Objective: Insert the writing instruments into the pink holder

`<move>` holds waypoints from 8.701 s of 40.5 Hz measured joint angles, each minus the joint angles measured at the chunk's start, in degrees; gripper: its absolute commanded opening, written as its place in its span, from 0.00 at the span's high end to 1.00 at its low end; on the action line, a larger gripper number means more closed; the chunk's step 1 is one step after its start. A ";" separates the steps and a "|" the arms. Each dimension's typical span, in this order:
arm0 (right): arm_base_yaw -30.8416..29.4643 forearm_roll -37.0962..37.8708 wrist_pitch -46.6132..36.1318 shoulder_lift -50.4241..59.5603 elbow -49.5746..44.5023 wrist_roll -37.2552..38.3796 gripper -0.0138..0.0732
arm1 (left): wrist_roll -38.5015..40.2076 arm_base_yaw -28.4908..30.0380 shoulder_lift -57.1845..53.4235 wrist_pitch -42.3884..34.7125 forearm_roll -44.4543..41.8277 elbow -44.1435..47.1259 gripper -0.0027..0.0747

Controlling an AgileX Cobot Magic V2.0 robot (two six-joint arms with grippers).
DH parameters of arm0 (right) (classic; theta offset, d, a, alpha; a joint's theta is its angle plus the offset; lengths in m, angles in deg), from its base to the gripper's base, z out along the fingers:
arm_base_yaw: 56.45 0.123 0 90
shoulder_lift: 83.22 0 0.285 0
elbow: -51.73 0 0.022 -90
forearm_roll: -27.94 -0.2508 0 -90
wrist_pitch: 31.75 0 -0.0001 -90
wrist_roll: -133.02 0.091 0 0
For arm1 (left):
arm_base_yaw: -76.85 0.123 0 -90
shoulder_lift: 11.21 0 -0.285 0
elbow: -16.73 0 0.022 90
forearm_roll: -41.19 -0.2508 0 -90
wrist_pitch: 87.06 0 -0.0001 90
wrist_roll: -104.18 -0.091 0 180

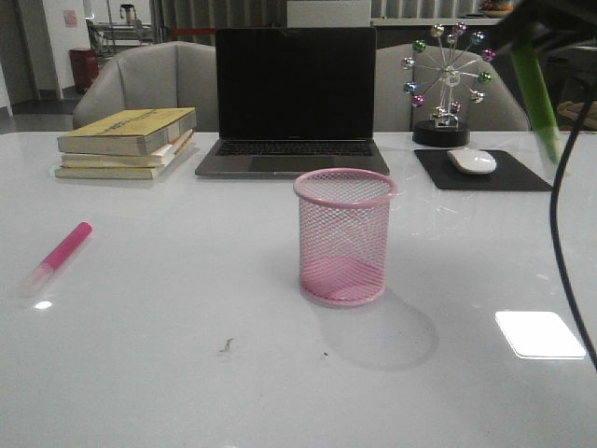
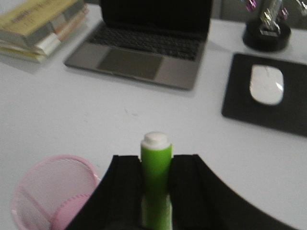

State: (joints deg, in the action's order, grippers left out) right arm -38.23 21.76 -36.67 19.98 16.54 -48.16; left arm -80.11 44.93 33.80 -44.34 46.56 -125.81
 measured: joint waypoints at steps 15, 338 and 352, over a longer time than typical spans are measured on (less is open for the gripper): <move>11.45 2.28 -25.00 -6.84 -0.86 -0.10 0.59 | 0.00 0.00 0.00 -0.04 0.00 0.00 0.80; 11.75 4.74 53.58 38.48 -0.86 -0.10 0.33 | -0.06 -15.86 74.30 -99.49 2.46 -13.00 0.85; 11.75 4.74 53.58 38.48 -0.86 -0.10 0.33 | -0.06 -15.86 74.30 -93.65 2.46 -13.00 0.59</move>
State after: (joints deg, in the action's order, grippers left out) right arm -26.48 26.50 16.91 58.46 15.68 -48.26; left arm -80.17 29.07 108.11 -137.99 49.02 -138.81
